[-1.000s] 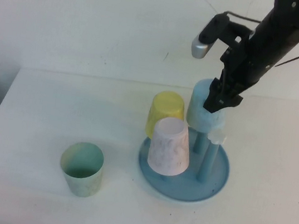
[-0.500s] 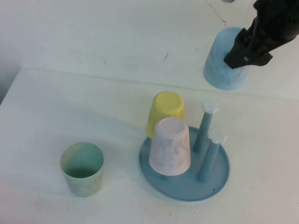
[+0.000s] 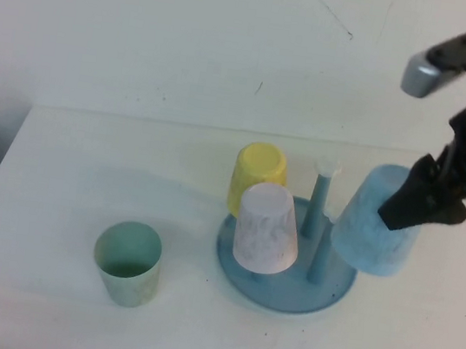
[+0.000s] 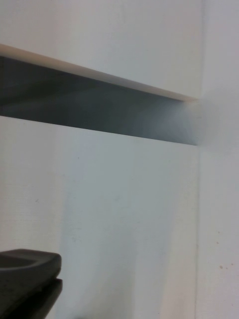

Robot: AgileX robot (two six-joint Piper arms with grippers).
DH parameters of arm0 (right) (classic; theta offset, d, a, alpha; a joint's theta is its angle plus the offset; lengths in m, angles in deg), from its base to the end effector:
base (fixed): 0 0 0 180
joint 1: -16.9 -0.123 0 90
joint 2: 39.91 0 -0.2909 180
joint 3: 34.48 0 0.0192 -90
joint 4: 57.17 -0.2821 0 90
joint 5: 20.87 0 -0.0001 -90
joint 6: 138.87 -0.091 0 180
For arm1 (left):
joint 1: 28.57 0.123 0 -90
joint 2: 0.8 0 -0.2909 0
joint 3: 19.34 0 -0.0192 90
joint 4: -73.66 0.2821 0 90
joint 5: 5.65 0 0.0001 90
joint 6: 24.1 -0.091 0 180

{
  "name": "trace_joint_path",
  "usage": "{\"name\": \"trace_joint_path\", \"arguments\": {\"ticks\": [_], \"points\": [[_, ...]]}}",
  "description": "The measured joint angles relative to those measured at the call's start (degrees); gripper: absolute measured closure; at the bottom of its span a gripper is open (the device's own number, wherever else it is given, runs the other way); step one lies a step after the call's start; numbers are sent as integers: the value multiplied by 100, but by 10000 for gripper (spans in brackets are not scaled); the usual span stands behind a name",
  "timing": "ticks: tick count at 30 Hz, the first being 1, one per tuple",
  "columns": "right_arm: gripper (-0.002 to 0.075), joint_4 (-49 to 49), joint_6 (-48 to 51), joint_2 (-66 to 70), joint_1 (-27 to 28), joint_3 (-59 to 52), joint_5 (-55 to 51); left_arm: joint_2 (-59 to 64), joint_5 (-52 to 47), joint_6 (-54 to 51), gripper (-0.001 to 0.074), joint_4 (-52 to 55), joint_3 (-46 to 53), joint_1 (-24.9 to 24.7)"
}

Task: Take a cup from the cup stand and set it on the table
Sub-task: Hand over the cup

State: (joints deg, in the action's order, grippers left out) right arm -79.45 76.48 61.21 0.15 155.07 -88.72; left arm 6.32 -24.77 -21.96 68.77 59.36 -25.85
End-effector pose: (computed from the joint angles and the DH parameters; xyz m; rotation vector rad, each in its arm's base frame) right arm 0.3457 0.1374 0.3410 -1.0833 2.4685 0.4416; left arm 0.0792 0.0012 0.1753 -0.1317 1.8262 -0.0752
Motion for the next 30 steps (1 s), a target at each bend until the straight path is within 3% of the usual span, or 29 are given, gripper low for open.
{"name": "trace_joint_path", "arguments": {"ticks": [7, 12, 16, 24, 30], "points": [[191, -2979, 1221, -1094, 1014, -2926, 1607, 0, 0, 0, 737, 0, 0, 0], [191, -5462, 2381, -1120, 1745, -4251, 1432, 0, 0, 0, 738, 0, 0, 0], [191, -6942, 3103, -936, 2010, -4773, 857, 0, 0, 0, 738, 0, 0, 0], [191, -7369, 2890, -397, 2036, -4810, 239, 0, 0, 0, 738, 0, 0, 0], [191, -7416, 1441, -389, 2039, -4810, 202, 0, 0, 23, 738, 0, 0, 0]]}}
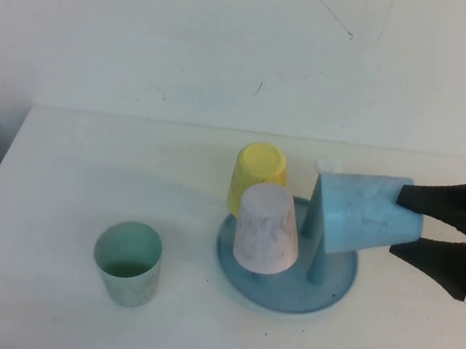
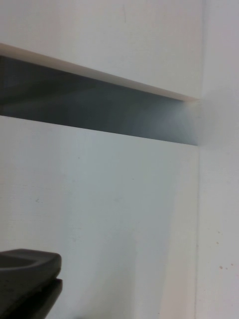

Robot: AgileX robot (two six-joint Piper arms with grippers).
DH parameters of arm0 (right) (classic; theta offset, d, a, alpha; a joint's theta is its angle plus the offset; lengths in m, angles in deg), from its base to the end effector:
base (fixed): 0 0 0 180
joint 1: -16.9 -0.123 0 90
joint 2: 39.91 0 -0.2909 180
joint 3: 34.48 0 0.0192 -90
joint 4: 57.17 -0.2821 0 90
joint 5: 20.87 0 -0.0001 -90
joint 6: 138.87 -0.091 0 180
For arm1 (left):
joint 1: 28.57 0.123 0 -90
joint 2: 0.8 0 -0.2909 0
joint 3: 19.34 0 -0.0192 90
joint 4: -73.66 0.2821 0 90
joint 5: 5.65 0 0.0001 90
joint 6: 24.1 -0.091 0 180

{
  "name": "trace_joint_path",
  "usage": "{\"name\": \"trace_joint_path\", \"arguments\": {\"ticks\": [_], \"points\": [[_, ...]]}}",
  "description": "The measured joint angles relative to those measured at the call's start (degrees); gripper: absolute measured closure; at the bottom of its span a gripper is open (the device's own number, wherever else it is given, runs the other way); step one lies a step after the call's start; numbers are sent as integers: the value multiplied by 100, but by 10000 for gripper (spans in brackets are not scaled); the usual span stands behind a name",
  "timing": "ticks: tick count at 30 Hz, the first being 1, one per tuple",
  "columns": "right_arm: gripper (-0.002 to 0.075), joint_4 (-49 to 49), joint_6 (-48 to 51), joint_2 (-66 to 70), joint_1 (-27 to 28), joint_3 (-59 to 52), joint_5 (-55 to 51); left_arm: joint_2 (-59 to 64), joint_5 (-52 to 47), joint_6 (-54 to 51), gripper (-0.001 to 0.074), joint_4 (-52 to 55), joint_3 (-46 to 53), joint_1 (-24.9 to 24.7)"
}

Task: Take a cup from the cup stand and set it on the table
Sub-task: Hand over the cup

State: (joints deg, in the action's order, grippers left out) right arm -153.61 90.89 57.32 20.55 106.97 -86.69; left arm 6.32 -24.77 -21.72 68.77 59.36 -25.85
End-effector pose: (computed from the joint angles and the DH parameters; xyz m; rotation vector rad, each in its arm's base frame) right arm 0.2844 0.0646 0.2027 0.3909 2.1951 1.7168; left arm 0.0792 0.0012 0.1753 -0.1355 1.8260 -0.0781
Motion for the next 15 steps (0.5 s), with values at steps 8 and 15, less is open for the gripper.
{"name": "trace_joint_path", "arguments": {"ticks": [8, 15], "points": [[191, -12, -1789, 0, 0, 49, 0, 0, 0, 0, 738, 0, 0, 0], [191, -12, -2652, 0, 0, 402, -13, 0, 0, 0, 738, 0, 0, 0]]}}
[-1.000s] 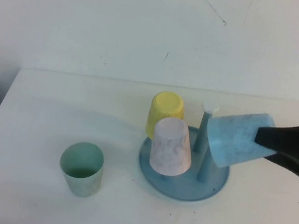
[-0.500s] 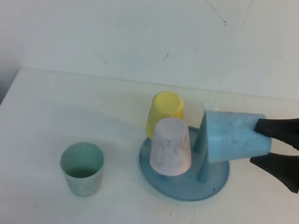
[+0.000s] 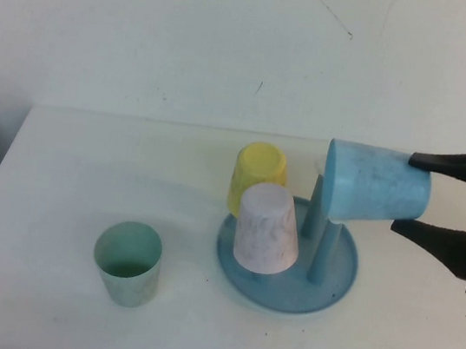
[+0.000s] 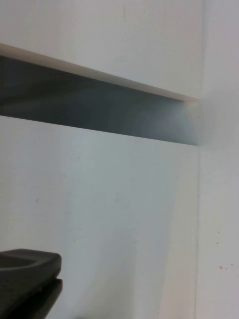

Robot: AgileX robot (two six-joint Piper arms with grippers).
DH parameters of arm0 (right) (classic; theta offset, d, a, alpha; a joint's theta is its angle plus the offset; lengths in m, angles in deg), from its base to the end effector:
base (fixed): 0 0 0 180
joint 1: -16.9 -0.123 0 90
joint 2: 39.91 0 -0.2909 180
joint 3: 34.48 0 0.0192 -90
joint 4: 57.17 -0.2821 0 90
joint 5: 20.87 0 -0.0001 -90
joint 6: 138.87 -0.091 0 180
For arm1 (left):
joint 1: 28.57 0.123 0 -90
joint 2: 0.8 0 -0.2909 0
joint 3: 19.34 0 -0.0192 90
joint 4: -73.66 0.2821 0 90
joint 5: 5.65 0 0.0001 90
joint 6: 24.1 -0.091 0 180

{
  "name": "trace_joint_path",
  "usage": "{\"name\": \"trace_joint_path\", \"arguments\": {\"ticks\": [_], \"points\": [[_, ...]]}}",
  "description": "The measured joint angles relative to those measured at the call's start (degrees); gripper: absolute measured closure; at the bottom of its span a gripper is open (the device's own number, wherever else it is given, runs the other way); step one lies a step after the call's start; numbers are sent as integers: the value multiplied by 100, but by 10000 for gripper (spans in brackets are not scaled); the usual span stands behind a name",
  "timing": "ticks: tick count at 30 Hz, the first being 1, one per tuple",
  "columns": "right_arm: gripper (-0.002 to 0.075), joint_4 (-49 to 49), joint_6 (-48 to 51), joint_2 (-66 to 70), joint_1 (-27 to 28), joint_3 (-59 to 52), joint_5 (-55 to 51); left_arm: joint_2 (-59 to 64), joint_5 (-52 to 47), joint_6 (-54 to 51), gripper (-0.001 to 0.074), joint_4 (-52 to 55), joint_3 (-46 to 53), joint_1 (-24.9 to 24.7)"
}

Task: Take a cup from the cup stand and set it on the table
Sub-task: Hand over the cup

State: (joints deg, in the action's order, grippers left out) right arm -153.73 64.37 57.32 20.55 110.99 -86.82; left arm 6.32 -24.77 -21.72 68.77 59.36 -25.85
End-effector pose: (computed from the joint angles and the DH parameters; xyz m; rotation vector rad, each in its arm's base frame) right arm 0.2984 0.0637 0.2205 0.8783 2.1886 1.9333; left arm 0.0792 0.0012 0.1753 -0.1355 1.8260 -0.0781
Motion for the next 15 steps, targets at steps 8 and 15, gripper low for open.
{"name": "trace_joint_path", "arguments": {"ticks": [8, 15], "points": [[191, 0, -199, 0, 0, 545, -32, 0, 0, 0, 738, 0, 0, 0], [191, 0, 145, 0, 0, 577, -46, 0, 210, 1025, 738, -1694, 23, 0]]}}
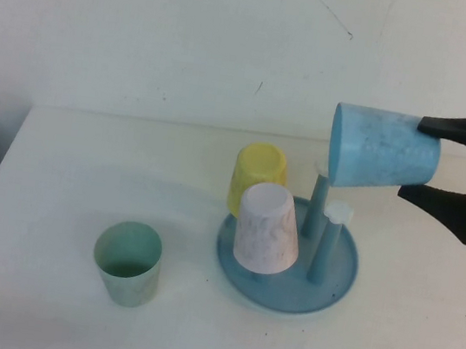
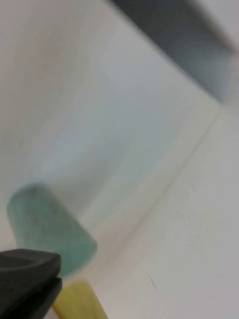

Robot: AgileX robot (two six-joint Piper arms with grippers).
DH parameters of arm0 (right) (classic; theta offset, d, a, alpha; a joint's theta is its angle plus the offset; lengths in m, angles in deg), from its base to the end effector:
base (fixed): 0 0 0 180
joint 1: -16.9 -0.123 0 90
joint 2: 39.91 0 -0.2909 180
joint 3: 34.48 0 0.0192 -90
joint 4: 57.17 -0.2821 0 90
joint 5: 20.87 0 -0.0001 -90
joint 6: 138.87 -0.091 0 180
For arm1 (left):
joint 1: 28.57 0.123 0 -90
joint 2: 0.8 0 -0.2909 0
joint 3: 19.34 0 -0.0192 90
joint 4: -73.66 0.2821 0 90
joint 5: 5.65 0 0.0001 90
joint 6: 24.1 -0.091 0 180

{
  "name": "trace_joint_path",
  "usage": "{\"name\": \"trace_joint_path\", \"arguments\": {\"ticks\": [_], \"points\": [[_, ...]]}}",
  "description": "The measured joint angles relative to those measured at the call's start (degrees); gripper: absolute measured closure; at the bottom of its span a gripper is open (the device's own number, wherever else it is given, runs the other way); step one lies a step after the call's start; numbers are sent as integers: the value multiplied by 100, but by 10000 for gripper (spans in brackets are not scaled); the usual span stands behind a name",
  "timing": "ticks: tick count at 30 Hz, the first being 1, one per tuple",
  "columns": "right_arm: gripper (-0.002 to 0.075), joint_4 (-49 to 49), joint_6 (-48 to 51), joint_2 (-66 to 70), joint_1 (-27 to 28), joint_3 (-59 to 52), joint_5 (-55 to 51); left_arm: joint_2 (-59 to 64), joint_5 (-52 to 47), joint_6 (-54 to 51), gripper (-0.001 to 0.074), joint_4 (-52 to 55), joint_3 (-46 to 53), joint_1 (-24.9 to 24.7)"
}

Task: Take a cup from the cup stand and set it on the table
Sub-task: Hand over the cup

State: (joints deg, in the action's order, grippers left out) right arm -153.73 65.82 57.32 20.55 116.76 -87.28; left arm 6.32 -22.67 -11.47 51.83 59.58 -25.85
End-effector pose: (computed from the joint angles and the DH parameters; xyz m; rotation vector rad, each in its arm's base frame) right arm 0.3158 0.0629 0.2477 0.7254 2.1369 1.9211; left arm 0.0803 -0.0061 0.1789 -0.4855 1.7365 -0.4837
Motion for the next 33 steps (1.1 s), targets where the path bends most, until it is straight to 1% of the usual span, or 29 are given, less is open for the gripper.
{"name": "trace_joint_path", "arguments": {"ticks": [2, 3, 7, 11, 13, 15, 19, 21, 24, 26, 29, 31, 33], "points": [[191, 0, 93, 0, 0, 0, 0, 0, 74, 441, 738, -1249, 0, 0], [191, 0, 136, 0, 0, 0, 0, 0, 131, 431, 738, -1603, 0, 0], [191, 37, 285, 0, 0, 0, 0, 0, 489, 131, 738, -1945, 0, 0], [191, 75, 469, 0, 0, 3, 0, 0, 935, 130, 738, -2444, 0, 0], [191, 94, 520, 0, 0, 3, 0, 0, 920, 74, 738, -2641, 0, 0], [191, 103, 612, 0, 0, 3, 0, 0, 670, -211, 738, -2816, 0, 0], [191, 116, 989, 0, 0, 3, 0, 0, -158, -1548, 738, -3373, -62, 0], [191, 116, 1189, 0, 0, 3, 0, 87, -404, -2426, 738, -3883, -197, 0], [191, 116, 1398, 0, 0, 3, 0, 515, -718, -3799, 738, -5074, -394, 0], [191, 167, 1464, 0, 0, 3, 0, 985, -951, -4753, 738, -6016, -500, 0], [191, 290, 1477, 0, 0, 3, 0, 1845, -1388, -6175, 738, -7039, -729, 0], [191, 352, 1477, 0, 0, 3, 0, 2425, -1753, -7087, 738, -7287, -932, 0], [191, 403, 1477, 0, 0, 3, 0, 3028, -2246, -7758, 737, -7387, -1178, 0]]}}
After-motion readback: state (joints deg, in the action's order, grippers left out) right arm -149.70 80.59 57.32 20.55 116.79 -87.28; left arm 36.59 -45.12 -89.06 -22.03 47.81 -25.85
